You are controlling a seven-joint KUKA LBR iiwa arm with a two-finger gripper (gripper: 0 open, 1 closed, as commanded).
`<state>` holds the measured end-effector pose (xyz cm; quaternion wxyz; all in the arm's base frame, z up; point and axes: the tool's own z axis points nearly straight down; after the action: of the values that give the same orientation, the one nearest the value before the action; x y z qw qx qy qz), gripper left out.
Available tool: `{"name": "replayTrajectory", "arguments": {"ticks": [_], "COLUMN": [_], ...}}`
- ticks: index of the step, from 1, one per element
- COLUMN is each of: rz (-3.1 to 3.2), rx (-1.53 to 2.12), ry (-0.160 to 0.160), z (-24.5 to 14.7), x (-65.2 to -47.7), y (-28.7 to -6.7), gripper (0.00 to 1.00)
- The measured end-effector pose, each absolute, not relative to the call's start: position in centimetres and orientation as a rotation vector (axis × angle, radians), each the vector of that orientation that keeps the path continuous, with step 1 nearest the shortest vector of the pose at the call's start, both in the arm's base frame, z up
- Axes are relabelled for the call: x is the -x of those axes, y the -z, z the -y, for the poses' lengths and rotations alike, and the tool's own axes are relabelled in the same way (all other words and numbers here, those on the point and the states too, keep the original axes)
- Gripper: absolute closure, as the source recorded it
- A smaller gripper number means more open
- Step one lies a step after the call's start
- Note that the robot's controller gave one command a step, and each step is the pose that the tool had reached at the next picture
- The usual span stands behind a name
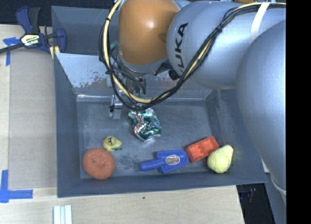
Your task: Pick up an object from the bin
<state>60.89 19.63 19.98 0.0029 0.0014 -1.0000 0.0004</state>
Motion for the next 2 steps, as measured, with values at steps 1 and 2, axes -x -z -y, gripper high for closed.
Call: {"name": "replayTrajectory", "arguments": {"ticks": [1,2], "rz": [3.144,3.143], "rx": [0.000,-0.052], "ry": [0.001,0.001], "z": [-19.5,-19.8], "x": [-61.1,-61.2], "y": [-20.5,-23.4], "gripper": [0.00,0.00]}}
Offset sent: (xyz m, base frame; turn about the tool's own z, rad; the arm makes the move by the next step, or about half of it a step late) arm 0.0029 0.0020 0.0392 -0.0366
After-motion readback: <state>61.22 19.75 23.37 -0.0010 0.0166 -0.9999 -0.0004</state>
